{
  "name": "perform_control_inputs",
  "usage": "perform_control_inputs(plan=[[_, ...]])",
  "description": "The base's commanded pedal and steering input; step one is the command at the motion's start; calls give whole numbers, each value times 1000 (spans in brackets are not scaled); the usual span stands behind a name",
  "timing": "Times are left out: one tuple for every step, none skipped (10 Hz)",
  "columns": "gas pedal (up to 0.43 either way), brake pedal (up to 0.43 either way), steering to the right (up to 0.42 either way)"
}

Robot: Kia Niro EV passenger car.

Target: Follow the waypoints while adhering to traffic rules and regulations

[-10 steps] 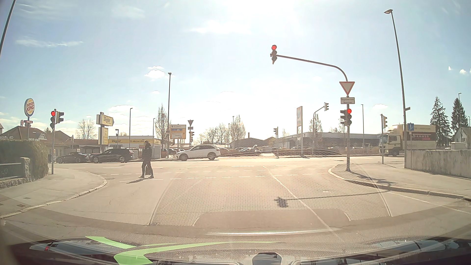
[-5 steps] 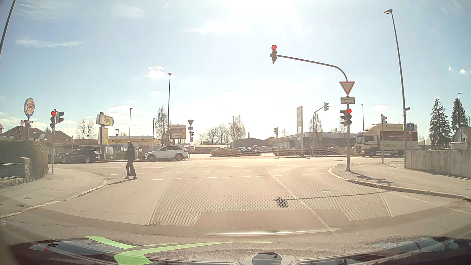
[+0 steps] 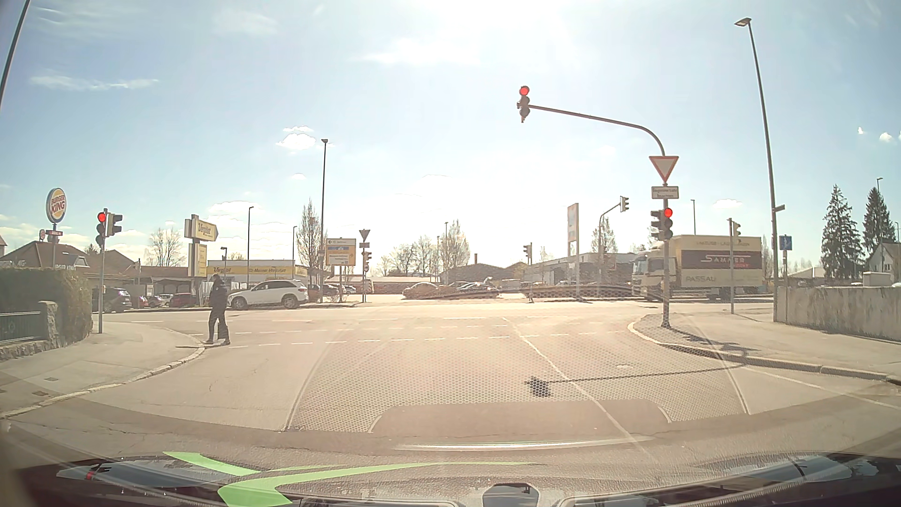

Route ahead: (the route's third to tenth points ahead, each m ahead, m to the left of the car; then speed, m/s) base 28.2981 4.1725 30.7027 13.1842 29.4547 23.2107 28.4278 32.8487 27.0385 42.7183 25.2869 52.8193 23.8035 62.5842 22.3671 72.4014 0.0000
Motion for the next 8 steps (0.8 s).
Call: perform_control_inputs(plan=[[0, 335, 0], [0, 329, -1], [0, 329, 0], [0, 335, 0], [0, 329, 0], [0, 329, 0], [0, 329, 0], [0, 329, 0]])
